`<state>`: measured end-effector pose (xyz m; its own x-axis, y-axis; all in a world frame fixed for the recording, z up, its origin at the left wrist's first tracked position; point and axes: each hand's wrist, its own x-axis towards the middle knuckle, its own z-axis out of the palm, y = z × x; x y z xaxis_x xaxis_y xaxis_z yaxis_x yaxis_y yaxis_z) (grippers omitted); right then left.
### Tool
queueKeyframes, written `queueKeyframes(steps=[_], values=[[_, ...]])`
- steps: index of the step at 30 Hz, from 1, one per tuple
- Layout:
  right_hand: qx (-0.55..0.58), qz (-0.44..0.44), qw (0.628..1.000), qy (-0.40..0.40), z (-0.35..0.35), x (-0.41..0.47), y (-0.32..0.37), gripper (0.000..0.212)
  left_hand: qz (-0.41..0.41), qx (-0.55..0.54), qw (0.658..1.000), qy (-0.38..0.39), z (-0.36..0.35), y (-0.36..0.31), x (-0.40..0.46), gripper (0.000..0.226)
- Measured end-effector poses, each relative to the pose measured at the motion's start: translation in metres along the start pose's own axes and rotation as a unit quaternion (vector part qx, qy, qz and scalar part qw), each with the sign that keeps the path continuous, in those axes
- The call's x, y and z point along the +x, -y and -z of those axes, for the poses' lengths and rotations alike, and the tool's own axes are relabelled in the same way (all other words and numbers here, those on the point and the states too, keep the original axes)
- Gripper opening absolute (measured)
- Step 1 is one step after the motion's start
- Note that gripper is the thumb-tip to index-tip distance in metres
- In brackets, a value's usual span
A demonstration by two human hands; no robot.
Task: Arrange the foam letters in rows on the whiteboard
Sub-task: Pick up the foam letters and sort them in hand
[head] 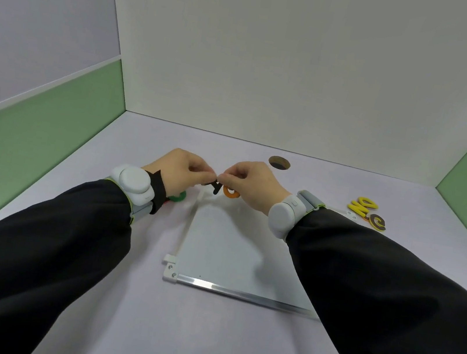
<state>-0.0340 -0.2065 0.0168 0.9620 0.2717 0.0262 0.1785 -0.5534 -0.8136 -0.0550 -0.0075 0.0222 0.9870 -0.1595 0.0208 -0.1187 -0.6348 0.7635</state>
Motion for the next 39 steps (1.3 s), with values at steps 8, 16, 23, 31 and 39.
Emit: queueKeyframes(steps=[8,16,23,31,39], values=[[-0.005,-0.016,0.998,-0.066,0.008,0.026,-0.017,0.022,0.065,-0.020,0.998,-0.014,0.005,0.012,0.006,0.025],[-0.013,-0.076,0.983,-0.164,0.017,0.052,-0.053,0.015,0.045,-0.012,0.999,-0.018,-0.019,0.004,-0.002,0.023],[-0.020,-0.071,0.986,-0.148,0.023,0.047,-0.047,0.026,0.014,-0.028,0.999,-0.043,-0.024,-0.009,-0.001,0.003],[0.132,-0.122,0.976,0.124,0.037,0.016,-0.004,0.039,-0.215,0.114,0.959,-0.143,-0.028,-0.007,-0.001,0.011],[0.109,-0.046,0.987,0.108,0.032,0.002,-0.011,0.018,-0.155,0.104,0.971,-0.151,-0.037,-0.001,-0.005,0.017]])
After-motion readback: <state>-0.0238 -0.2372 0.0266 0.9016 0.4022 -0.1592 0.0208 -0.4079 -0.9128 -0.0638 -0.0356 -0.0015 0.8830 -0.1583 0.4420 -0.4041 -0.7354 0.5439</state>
